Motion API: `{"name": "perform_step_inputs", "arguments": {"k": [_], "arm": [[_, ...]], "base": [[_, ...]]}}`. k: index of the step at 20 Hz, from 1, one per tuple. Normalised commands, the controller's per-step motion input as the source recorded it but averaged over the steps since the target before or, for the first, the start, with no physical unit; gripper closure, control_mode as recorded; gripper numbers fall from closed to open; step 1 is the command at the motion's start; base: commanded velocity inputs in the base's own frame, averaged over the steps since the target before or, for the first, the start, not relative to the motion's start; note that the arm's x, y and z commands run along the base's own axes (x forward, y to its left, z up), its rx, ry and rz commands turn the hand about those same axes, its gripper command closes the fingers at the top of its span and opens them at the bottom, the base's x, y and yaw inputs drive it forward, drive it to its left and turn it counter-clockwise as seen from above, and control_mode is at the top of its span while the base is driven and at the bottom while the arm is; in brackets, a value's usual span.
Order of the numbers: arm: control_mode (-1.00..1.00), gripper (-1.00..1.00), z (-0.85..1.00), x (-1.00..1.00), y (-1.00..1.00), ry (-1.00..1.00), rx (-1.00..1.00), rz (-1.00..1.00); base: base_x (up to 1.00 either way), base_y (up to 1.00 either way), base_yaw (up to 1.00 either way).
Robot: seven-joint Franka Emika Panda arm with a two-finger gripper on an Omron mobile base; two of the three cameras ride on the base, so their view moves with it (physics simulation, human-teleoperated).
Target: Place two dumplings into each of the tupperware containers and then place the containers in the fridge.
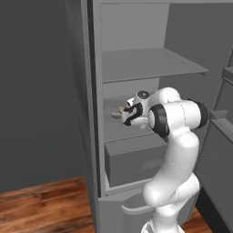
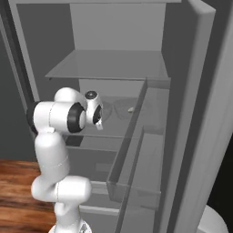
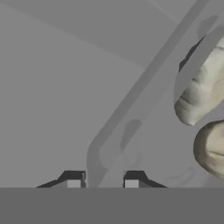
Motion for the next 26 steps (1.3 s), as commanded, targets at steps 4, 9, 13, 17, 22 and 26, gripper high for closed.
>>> {"name": "perform_step_inputs", "arguments": {"k": [4, 9, 13, 17, 22, 26], "arm": [[-1.0, -1.0, -0.05, 0.15, 0.02, -0.02, 0.08, 0.0], [-1.0, -1.0, 0.05, -0.01, 0.0, -0.13, 0.16, 0.06], [-1.0, -1.0, 0.32, -0.29, -0.23, -0.11, 0.16, 0.03], [-1.0, -1.0, 0.55, -0.69, -0.4, -0.02, 0.08, 0.0], [-1.0, -1.0, 0.37, -1.0, -0.4, 0.0, 0.0, -0.04], [-1.0, -1.0, 0.68, -1.0, -0.18, 0.0, -0.02, -0.01]], "base": [[0.0, 0.0, 0.0], [0.0, 0.0, 0.0], [0.0, 0.0, 0.0], [0.0, 0.0, 0.0], [0.0, 0.0, 0.0], [0.0, 0.0, 0.0]]}}
